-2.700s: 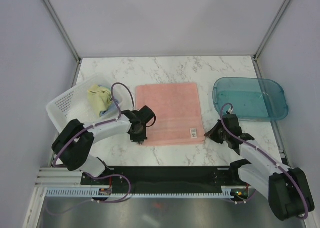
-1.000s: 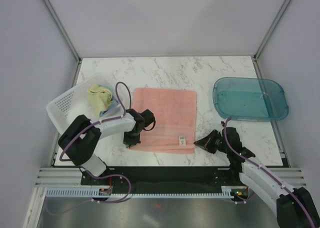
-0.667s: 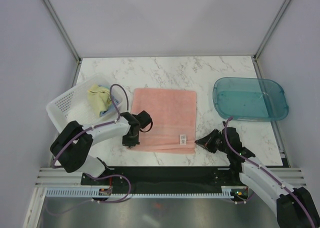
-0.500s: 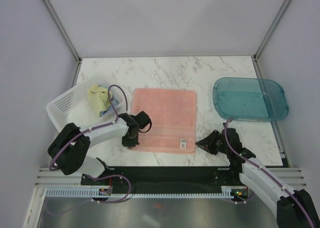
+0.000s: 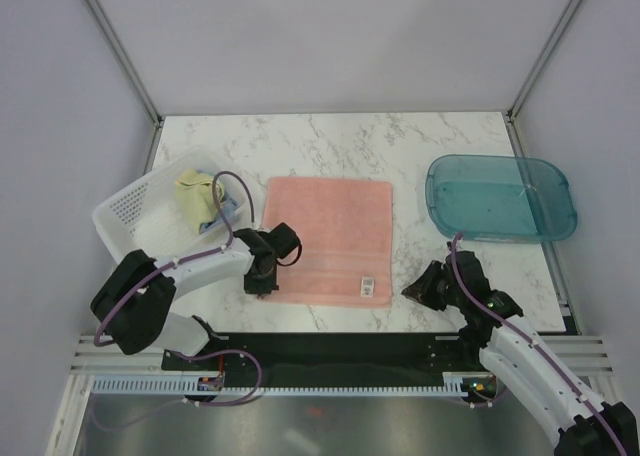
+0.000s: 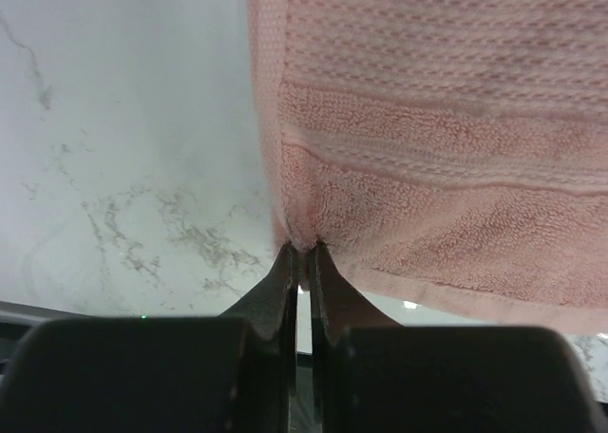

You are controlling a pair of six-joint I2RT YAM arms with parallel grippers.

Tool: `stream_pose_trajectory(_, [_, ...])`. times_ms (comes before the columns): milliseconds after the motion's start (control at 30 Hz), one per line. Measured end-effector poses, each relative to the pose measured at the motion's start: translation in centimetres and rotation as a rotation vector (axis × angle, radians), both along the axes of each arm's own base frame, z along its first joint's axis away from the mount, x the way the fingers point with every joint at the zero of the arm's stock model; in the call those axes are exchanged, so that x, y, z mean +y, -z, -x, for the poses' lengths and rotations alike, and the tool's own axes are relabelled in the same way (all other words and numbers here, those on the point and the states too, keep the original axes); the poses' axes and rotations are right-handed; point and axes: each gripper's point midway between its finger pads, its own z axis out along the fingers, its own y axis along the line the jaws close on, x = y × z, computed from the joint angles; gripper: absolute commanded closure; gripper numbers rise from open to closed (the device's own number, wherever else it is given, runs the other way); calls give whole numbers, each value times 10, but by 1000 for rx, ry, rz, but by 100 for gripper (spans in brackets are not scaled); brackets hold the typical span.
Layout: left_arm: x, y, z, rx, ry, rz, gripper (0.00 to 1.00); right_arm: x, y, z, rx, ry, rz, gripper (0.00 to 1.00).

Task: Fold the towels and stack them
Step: Fold the towel

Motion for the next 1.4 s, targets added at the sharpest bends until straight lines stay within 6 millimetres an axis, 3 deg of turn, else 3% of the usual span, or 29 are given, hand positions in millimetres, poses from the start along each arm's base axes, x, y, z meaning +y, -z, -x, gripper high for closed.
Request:
stream_pose_trajectory(167, [-17, 1, 4, -19, -18, 137, 97, -3, 7, 9, 37, -11, 28, 67])
stream_pose_trajectory(267, [-24, 1, 5, -22, -28, 181, 87, -4, 10, 11, 46, -10, 33, 66])
stream_pose_trajectory(300, [-24, 1, 5, -22, -31, 184, 75, -4, 10, 11, 49, -12, 34, 66])
stream_pose_trajectory(400, [-26, -1, 4, -26, -48, 189, 60, -4, 13, 12, 61, -16, 42, 66])
stream_pose_trajectory(500, [-20, -7, 1, -37, -58, 141, 52, -5, 15, 13, 79, -24, 60, 66])
stream_pose_trajectory(600, [-14, -33, -15, -81, -66, 64, 53, -5, 9, 9, 78, -32, 75, 67])
stream_pose_trajectory(767, [-30, -86, -56, -234, -75, 83, 53, 3, -18, -12, 21, -57, 80, 75])
stream_pose_trajectory(833, [-38, -90, -61, -249, -67, 119, 55, 10, -28, -22, -8, -69, 60, 76])
stream_pose_trajectory(1000, [-56, -62, -49, -182, -36, 218, 60, 36, -17, -22, 12, -157, 36, 80])
stream_pose_trajectory(1200, [-38, -29, -26, -95, -35, 148, 57, 52, 2, 8, 42, -246, 42, 80])
stream_pose_trajectory(1400, [-23, -10, -19, -49, -40, 57, 59, 46, 16, 10, 33, -202, 57, 82])
